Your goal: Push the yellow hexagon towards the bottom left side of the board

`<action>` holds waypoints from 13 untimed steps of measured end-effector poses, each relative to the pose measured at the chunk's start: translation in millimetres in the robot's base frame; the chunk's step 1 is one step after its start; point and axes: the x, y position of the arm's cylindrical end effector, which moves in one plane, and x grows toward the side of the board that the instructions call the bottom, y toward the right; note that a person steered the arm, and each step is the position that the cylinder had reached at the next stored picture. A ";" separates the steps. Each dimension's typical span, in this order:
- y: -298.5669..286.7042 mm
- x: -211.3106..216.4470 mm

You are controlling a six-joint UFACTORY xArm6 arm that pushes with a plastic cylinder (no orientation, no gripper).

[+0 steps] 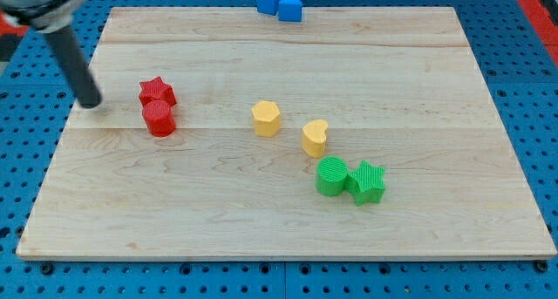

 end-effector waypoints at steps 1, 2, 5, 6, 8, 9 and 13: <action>-20.5 49.9; -26.5 69.5; 41.6 122.6; 83.9 145.7; 152.7 160.4; 167.2 160.4; 115.9 146.4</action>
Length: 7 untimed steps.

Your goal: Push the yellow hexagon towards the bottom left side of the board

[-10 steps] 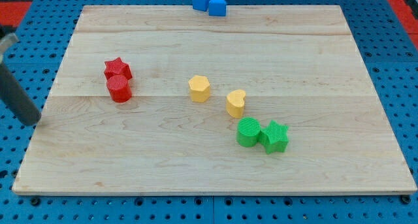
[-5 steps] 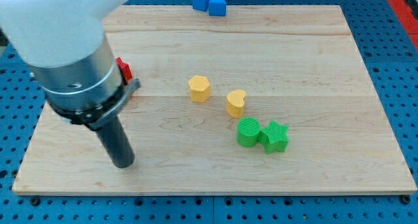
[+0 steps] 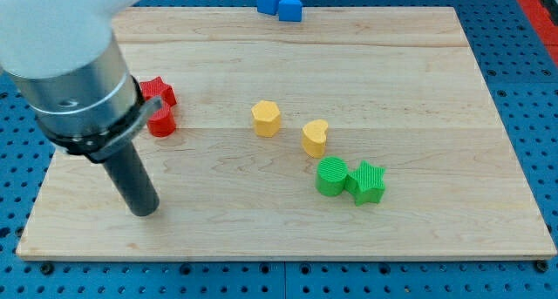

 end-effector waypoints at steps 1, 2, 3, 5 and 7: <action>-1.6 -33.5; -9.2 -51.4; -10.3 -60.5; 72.3 -65.0; 146.3 -96.5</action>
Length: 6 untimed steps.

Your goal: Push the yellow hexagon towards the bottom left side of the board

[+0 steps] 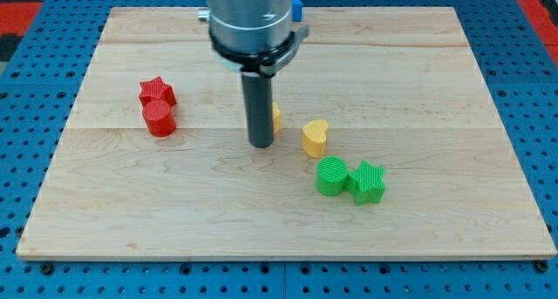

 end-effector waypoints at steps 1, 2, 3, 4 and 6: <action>16.9 -36.4; 53.6 -48.5; 72.9 -87.6; 24.5 -123.0; 17.5 -38.1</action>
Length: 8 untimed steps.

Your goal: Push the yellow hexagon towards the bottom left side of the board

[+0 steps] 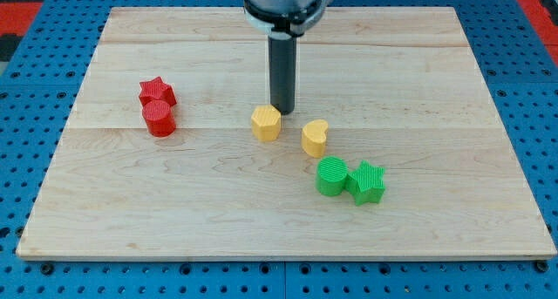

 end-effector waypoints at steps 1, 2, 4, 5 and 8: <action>-3.7 20.8; -14.4 30.9; -74.8 50.0; -129.5 50.0; -183.2 107.9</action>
